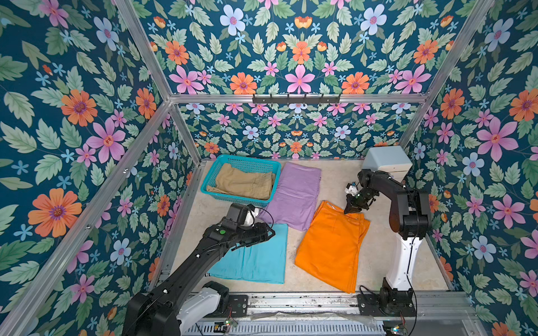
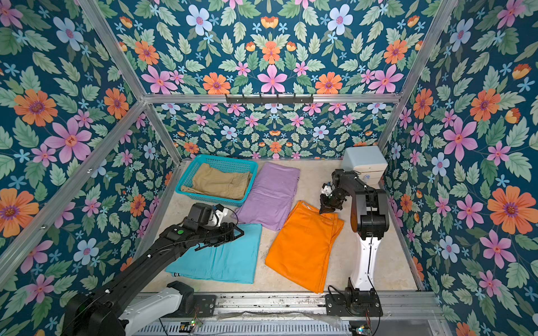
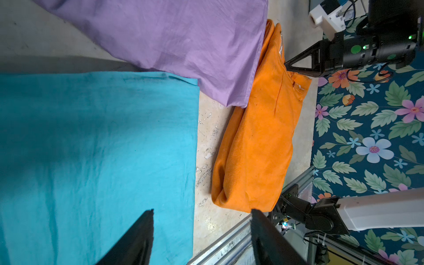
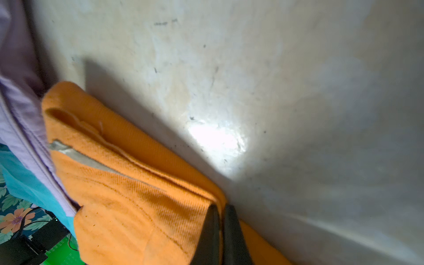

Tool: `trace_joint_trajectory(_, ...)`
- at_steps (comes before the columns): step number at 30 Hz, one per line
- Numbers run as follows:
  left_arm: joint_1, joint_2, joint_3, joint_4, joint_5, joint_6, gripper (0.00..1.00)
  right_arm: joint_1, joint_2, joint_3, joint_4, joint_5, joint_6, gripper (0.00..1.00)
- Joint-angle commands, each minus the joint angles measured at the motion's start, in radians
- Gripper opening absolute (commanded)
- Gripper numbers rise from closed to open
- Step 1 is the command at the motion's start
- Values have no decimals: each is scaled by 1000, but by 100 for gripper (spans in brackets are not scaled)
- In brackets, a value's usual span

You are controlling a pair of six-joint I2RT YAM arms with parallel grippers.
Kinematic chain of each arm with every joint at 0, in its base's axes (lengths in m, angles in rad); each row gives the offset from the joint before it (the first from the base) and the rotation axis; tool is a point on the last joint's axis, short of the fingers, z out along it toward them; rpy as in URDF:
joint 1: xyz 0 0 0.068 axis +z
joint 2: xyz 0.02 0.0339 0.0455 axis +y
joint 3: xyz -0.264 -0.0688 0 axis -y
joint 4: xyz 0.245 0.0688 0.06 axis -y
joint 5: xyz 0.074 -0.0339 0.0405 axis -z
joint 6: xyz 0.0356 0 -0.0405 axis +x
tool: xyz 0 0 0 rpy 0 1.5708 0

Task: Put the folded long pants in the basket
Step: Pick up the long pant at the center of the board.

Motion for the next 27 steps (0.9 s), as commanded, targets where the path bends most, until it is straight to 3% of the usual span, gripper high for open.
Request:
trace_joint_trajectory(1, 1, -11, 15, -11, -4, -1, 70, -38, -19, -6, -23, 166, 90, 0)
trace_joint_trajectory(6, -13, -42, 19, -11, -11, -48, 70, -200, -117, -109, 59, 430, 269, 0)
trace_joint_trajectory(9, -34, -59, 1, 3, -29, -85, 69, -292, -209, -195, 116, 511, 403, 0)
trace_joint_trajectory(17, -189, -9, -51, 165, -117, -235, 68, -315, -269, -314, 77, 415, 486, 0)
trace_joint_trajectory(27, -378, 261, 5, 393, -212, -321, 63, -209, -434, -557, 102, 379, 589, 0)
